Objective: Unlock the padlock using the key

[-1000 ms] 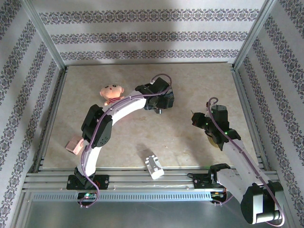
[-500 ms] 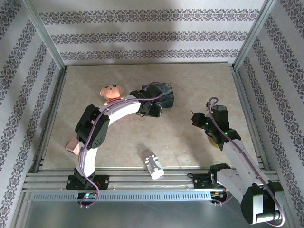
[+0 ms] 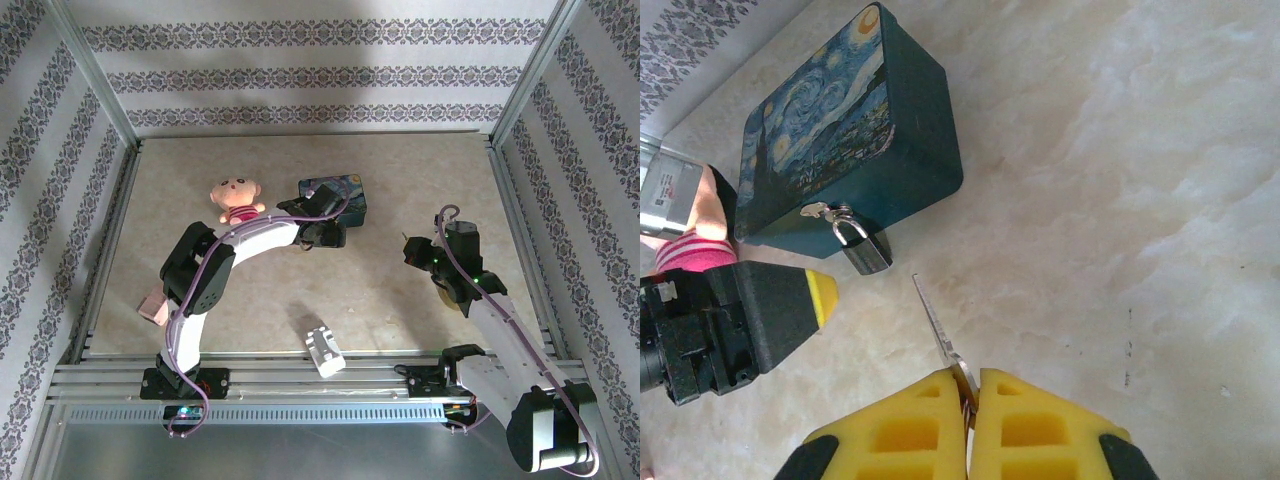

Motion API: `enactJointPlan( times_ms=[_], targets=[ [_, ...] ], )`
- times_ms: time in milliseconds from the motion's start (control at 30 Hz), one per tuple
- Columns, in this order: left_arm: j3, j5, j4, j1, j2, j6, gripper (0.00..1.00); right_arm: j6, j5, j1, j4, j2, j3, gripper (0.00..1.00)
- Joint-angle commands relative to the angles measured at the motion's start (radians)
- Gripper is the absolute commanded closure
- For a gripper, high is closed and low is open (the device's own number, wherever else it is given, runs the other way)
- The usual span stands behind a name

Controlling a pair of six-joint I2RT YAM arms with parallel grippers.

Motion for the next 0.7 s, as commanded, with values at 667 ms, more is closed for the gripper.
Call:
enactJointPlan(
  times_ms=[667],
  targets=[
    [0.045, -0.071, 0.101, -0.023, 0.079, -0.038, 0.29, 0.013, 0.019, -0.011, 0.025, -0.01, -0.034, 1.0]
  ],
)
